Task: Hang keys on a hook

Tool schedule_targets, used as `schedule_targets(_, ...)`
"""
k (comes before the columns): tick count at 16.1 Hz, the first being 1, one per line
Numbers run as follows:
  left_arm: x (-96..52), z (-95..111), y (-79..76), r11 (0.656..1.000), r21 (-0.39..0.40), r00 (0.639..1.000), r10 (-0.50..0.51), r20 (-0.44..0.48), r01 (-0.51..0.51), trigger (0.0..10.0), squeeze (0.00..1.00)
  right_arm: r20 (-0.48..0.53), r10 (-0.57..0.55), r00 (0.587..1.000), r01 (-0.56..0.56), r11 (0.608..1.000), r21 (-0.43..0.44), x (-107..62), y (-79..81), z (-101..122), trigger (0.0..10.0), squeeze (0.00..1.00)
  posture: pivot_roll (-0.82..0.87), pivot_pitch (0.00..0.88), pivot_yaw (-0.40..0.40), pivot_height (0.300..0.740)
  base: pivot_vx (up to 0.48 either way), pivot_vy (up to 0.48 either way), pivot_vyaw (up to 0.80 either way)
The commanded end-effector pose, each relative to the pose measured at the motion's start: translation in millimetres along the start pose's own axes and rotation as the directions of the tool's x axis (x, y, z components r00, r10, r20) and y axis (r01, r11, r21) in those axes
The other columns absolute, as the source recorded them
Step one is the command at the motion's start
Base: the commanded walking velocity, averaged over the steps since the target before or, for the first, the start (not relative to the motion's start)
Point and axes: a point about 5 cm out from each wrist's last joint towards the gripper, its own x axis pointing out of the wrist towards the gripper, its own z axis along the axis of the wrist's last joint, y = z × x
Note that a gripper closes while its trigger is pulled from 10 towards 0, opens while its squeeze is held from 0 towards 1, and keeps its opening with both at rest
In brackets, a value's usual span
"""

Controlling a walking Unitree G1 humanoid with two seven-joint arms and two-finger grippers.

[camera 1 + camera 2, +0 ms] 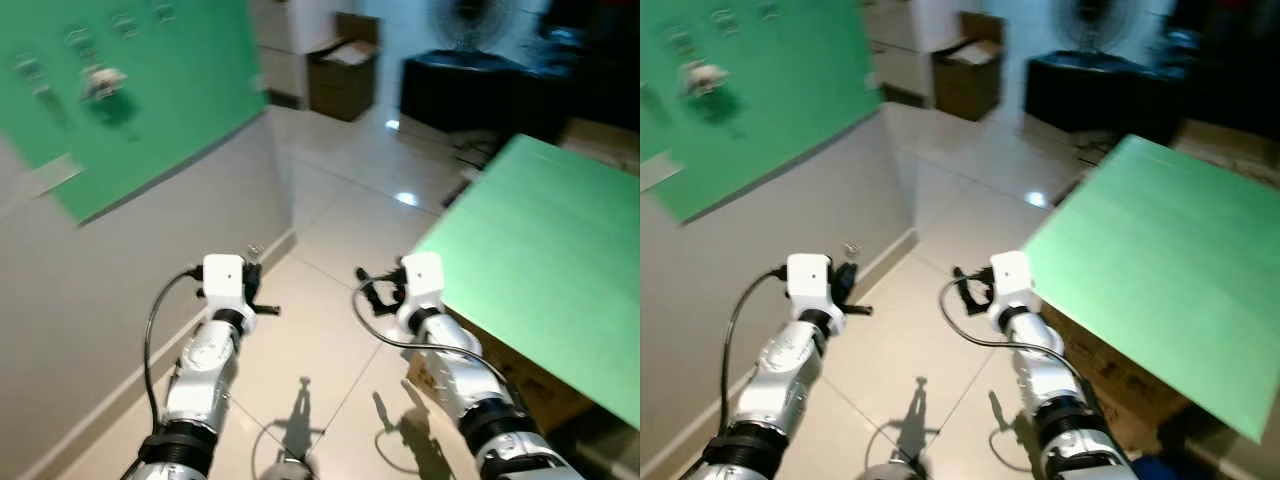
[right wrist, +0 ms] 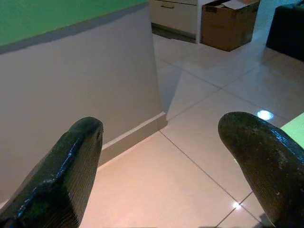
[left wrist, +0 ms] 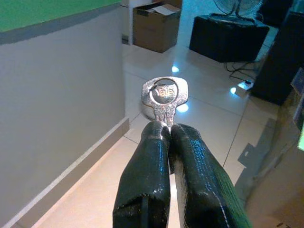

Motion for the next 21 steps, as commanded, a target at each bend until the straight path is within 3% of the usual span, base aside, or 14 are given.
schedule_targets(1,0.8,2.3,4.7,1.000,0.028,1.000,0.010,0.006,-0.010,0.0,0.00,0.012,0.014,1.000,-0.014,1.000,-0.001,2.5,4.9,3.9,10.0,0.00,-0.10,0.000,0.075,0.740,0.000,0.000,0.67)
schedule_targets(4,-0.5,0.9,7.7,0.999,0.014,0.999,0.031,0.016,-0.031,0.0,0.00,0.009,0.011,1.000,-0.011,1.000,-0.004,1.1,2.6,2.5,10.0,0.00,-0.10,0.000,0.073,0.740,0.000,0.000,0.67)
schedule_targets(6,-3.2,-0.2,13.7,0.998,-0.035,0.997,0.062,0.037,-0.061,0.0,0.00,0.014,-0.013,1.000,0.014,1.000,-0.010,-2.9,-1.3,0.2,10.0,0.00,-0.11,0.000,0.070,0.740,0.000,0.000,0.67)
schedule_targets(7,-4.4,-0.5,18.5,0.993,-0.075,0.994,0.094,0.049,-0.090,0.0,0.00,0.042,-0.057,0.997,0.057,0.998,0.002,-5.6,-6.4,2.0,10.0,0.00,-0.10,0.000,0.066,0.740,0.000,0.000,0.66)
schedule_targets(8,-11.5,1.1,33.7,0.977,-0.146,0.982,0.169,0.078,-0.157,0.0,0.00,0.103,-0.180,0.978,0.178,0.984,0.030,-12.5,-21.2,7.3,10.0,0.00,-0.10,0.000,0.057,0.740,0.000,0.000,0.66)
schedule_targets(12,-34.3,1.7,54.2,0.960,-0.160,0.962,0.248,0.111,-0.229,0.0,0.00,0.142,-0.299,0.943,0.299,0.954,0.023,-27.8,-48.7,11.7,10.0,0.00,-0.07,0.000,0.034,0.740,0.000,0.000,0.62)
schedule_targets(14,-32.8,-0.7,50.7,0.961,-0.143,0.962,0.252,0.103,-0.237,0.0,0.00,0.112,-0.288,0.951,0.287,0.958,0.023,-26.4,-44.8,5.6,10.0,0.00,-0.07,0.000,0.029,0.740,0.000,0.000,0.60)
schedule_targets(18,-28.3,-14.5,44.3,0.962,-0.153,0.972,0.234,0.037,-0.226,0.0,0.00,0.041,-0.176,0.983,0.179,0.981,-0.069,-14.9,-24.2,-1.9,10.0,0.00,-0.05,0.000,-0.019,0.740,0.000,0.000,0.31)
schedule_targets(21,-26.4,-23.5,33.7,0.965,-0.143,0.974,0.226,0.025,-0.221,0.0,0.00,0.038,-0.123,0.992,0.127,0.983,-0.134,-15.0,-34.4,5.5,10.0,0.00,-0.08,0.000,-0.080,0.740,0.000,0.000,0.00)
